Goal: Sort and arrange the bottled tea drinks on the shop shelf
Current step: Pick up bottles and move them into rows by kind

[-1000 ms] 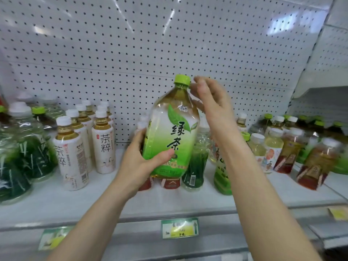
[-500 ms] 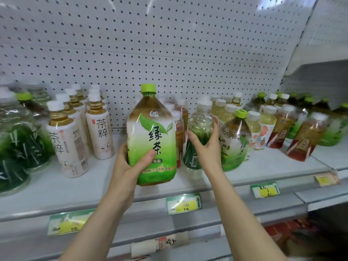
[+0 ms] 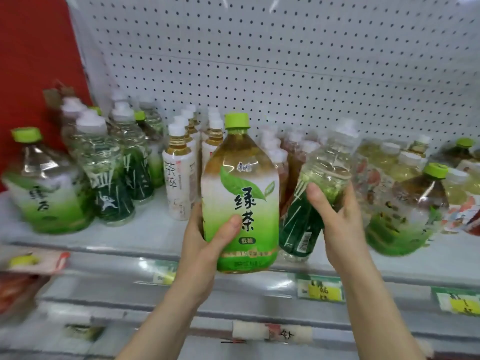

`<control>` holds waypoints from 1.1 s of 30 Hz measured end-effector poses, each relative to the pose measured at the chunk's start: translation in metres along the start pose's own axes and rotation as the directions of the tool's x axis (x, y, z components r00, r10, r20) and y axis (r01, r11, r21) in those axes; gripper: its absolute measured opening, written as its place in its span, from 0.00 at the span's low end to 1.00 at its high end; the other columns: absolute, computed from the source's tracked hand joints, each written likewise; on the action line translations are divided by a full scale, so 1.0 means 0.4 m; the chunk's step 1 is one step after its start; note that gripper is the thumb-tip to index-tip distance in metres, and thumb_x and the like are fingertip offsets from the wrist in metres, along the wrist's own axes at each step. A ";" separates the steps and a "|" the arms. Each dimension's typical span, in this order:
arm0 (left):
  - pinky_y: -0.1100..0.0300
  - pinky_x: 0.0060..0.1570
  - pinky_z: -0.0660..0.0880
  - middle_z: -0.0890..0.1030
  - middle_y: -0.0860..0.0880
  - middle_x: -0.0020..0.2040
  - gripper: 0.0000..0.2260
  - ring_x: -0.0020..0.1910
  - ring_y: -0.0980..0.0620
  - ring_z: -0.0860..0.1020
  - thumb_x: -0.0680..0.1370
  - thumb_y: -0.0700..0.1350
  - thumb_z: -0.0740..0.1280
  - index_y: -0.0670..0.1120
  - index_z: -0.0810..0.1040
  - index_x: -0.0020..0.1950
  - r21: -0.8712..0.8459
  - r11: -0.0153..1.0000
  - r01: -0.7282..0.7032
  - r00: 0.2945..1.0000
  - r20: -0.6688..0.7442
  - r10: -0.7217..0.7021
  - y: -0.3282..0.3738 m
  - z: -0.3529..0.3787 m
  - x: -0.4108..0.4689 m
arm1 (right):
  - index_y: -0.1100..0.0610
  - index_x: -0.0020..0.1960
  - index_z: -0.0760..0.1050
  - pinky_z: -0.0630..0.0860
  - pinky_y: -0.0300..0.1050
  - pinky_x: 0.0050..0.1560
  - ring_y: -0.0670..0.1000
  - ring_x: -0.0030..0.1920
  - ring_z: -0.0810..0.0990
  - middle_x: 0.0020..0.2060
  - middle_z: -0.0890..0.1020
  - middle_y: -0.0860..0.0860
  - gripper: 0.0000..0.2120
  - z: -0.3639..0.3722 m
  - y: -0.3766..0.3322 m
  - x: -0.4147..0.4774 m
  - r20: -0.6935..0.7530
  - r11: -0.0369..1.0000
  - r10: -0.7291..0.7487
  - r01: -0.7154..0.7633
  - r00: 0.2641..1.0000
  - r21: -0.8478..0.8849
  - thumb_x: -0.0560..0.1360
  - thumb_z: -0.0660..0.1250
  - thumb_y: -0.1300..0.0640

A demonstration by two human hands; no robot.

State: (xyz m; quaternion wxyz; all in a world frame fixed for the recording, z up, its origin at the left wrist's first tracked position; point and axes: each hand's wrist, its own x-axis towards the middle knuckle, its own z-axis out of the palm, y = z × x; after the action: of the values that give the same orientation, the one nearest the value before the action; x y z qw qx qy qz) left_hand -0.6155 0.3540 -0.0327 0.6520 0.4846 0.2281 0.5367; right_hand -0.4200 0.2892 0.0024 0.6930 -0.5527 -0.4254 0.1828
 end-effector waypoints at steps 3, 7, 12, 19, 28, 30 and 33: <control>0.58 0.39 0.81 0.87 0.51 0.47 0.45 0.45 0.50 0.86 0.47 0.65 0.82 0.49 0.75 0.60 0.017 0.999 -0.048 0.990 -0.129 0.050 0.033 -0.066 -0.004 | 0.44 0.66 0.71 0.80 0.56 0.57 0.49 0.60 0.81 0.58 0.82 0.45 0.34 0.087 0.012 0.017 0.128 0.998 0.045 -0.050 0.991 0.039 0.63 0.77 0.38; 0.58 0.38 0.81 0.87 0.52 0.46 0.42 0.45 0.52 0.85 0.45 0.65 0.82 0.53 0.77 0.56 0.032 0.993 -0.112 0.945 -0.306 0.116 0.073 -0.165 -0.027 | 0.43 0.65 0.70 0.77 0.51 0.58 0.47 0.59 0.82 0.58 0.83 0.43 0.34 0.232 0.015 0.041 0.293 0.999 0.009 -0.022 0.956 0.040 0.62 0.78 0.42; 0.51 0.41 0.83 0.86 0.50 0.51 0.45 0.48 0.47 0.85 0.45 0.65 0.82 0.53 0.77 0.60 0.103 0.986 -0.130 0.872 -0.461 0.163 0.121 -0.293 -0.071 | 0.41 0.67 0.66 0.77 0.49 0.63 0.38 0.60 0.78 0.60 0.79 0.38 0.36 0.414 0.019 0.024 0.432 0.993 -0.043 0.087 0.901 -0.082 0.64 0.78 0.40; 0.51 0.44 0.82 0.85 0.51 0.53 0.45 0.51 0.48 0.84 0.50 0.66 0.81 0.52 0.76 0.63 0.183 0.971 -0.153 0.855 -0.469 0.223 0.181 -0.430 -0.077 | 0.50 0.70 0.69 0.74 0.54 0.64 0.49 0.64 0.75 0.62 0.77 0.47 0.40 0.605 0.044 0.005 0.312 0.930 -0.114 0.211 0.943 -0.300 0.63 0.77 0.37; 0.39 0.57 0.76 0.84 0.46 0.56 0.47 0.56 0.41 0.82 0.50 0.66 0.81 0.50 0.75 0.65 0.196 0.971 -0.140 0.869 -0.445 0.215 0.240 -0.574 -0.079 | 0.56 0.69 0.68 0.68 0.45 0.59 0.52 0.65 0.72 0.64 0.75 0.51 0.36 0.726 0.047 -0.018 0.145 0.807 -0.176 0.227 0.974 -0.546 0.68 0.76 0.40; 0.39 0.57 0.76 0.84 0.46 0.57 0.47 0.56 0.40 0.82 0.51 0.66 0.81 0.50 0.74 0.65 0.205 0.971 -0.126 0.873 -0.442 0.207 0.245 -0.598 -0.082 | 0.56 0.72 0.65 0.69 0.49 0.62 0.54 0.68 0.71 0.67 0.73 0.53 0.38 0.733 0.044 -0.022 0.129 0.781 -0.155 0.201 0.979 -0.591 0.70 0.75 0.41; 0.45 0.49 0.80 0.84 0.46 0.55 0.49 0.53 0.42 0.83 0.49 0.67 0.81 0.48 0.74 0.66 0.195 0.975 -0.111 0.877 -0.441 0.188 0.247 -0.628 -0.089 | 0.60 0.77 0.58 0.66 0.51 0.70 0.57 0.72 0.66 0.73 0.66 0.58 0.41 0.746 0.020 -0.056 0.057 0.762 -0.299 0.274 0.953 -0.587 0.73 0.74 0.46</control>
State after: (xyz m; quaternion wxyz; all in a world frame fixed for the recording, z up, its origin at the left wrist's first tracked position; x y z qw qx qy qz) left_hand -0.8795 0.4140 -0.0612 0.4945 0.4128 0.3799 0.6639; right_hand -0.6674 0.4577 -0.0055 0.5156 -0.6717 -0.5264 -0.0769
